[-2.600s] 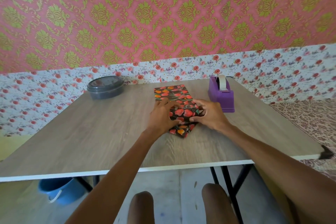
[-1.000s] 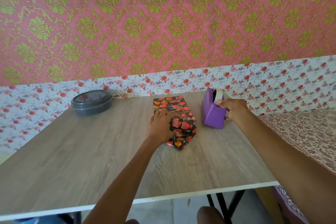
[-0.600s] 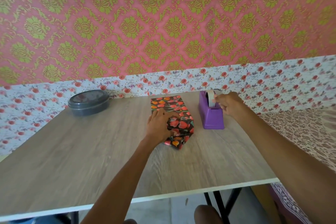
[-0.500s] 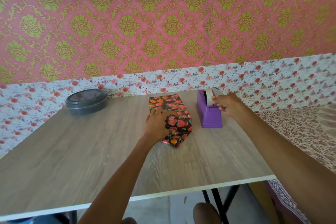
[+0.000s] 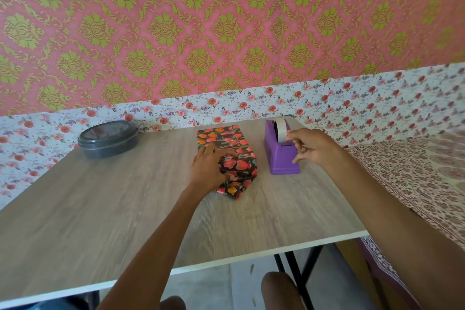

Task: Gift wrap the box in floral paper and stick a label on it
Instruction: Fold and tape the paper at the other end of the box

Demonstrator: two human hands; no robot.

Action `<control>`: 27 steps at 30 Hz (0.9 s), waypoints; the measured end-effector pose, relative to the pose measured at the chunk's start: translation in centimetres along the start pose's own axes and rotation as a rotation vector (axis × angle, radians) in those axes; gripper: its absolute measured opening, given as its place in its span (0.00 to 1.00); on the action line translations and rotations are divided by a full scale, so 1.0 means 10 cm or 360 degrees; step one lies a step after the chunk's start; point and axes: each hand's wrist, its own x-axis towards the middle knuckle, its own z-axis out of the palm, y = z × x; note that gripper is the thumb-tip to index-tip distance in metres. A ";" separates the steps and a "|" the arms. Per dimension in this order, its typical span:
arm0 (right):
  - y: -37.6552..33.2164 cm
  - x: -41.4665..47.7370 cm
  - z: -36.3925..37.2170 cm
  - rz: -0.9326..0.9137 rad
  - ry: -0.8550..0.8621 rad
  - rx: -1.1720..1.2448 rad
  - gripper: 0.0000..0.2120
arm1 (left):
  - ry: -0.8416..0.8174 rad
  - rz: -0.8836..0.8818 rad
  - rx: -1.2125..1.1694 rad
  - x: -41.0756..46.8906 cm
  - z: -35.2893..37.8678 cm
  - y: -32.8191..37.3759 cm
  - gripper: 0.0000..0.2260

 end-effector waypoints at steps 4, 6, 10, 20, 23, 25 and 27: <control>0.13 -0.06 0.00 -0.0143 0.0075 0.0080 0.13 | -0.0015 0.0007 -0.0020 0.00 -0.02 0.02 0.25; 0.20 -0.07 0.00 -0.0216 0.0089 0.0105 0.12 | -0.0019 0.0009 -0.0029 0.00 -0.02 0.02 0.25; 0.31 -0.04 0.02 -0.0329 0.0086 0.0175 0.03 | 0.0001 0.0029 -0.0024 0.00 -0.01 0.00 0.26; 0.58 -0.08 0.18 -0.0330 0.0447 0.0227 0.11 | -0.0006 0.0033 -0.0044 0.00 -0.01 0.00 0.26; 0.58 -0.07 0.18 -0.0288 0.0438 0.0305 0.13 | -0.0029 0.0023 -0.0044 0.00 -0.01 0.01 0.25; 0.58 -0.06 0.17 -0.0273 0.0448 0.0314 0.14 | -0.0030 0.0024 -0.0042 -0.01 -0.01 0.01 0.25; 0.57 -0.06 0.16 -0.0267 0.0456 0.0308 0.12 | -0.0019 0.0025 -0.0054 -0.01 -0.01 0.01 0.26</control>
